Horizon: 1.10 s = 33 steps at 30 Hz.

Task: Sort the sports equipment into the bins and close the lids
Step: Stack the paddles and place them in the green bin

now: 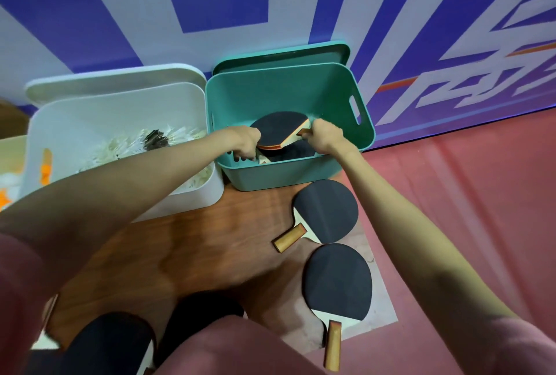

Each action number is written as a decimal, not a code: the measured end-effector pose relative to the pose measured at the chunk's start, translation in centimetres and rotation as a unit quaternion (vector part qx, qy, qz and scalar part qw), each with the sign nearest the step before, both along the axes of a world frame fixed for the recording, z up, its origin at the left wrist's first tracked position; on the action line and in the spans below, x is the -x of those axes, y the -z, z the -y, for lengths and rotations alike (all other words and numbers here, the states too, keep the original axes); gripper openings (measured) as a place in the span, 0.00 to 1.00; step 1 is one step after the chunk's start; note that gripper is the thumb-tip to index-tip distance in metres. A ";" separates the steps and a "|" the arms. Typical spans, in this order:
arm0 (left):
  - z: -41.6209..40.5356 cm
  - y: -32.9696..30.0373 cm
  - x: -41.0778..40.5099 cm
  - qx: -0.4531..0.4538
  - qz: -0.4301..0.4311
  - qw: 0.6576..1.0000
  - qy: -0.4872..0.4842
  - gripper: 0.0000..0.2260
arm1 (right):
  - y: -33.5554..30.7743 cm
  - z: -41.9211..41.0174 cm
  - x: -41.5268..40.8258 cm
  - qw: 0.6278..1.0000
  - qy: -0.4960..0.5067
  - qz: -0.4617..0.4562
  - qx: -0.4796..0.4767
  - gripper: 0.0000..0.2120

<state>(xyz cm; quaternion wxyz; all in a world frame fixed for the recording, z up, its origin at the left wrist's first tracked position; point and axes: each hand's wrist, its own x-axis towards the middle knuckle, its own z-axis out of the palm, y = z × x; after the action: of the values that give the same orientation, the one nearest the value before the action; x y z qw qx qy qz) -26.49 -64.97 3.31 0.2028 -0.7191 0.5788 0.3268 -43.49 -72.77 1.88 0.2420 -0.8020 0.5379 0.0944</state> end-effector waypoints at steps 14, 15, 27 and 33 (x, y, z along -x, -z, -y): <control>-4.4 -2.1 0.4 0.357 -0.058 0.928 -0.088 0.08 | -1.3 -1.2 0.7 0.992 0.028 0.115 0.036 0.16; -5.5 -2.3 1.0 0.426 -0.088 0.895 -0.097 0.08 | -1.4 -2.4 1.2 0.984 0.025 0.154 0.085 0.15; -17.2 5.3 9.0 0.380 -0.141 0.913 -0.050 0.11 | 4.7 -22.0 14.1 0.945 0.150 0.253 0.141 0.19; -17.0 8.7 12.7 0.184 -0.093 0.974 -0.091 0.29 | 8.3 -28.3 18.2 0.961 0.253 0.109 0.006 0.20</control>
<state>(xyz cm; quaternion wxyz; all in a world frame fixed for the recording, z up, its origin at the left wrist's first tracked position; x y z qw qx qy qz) -39.15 -48.01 -5.36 -0.0184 -0.7599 0.5777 0.2976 -61.74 -44.51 -6.38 0.3107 -0.6464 0.6942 -0.0613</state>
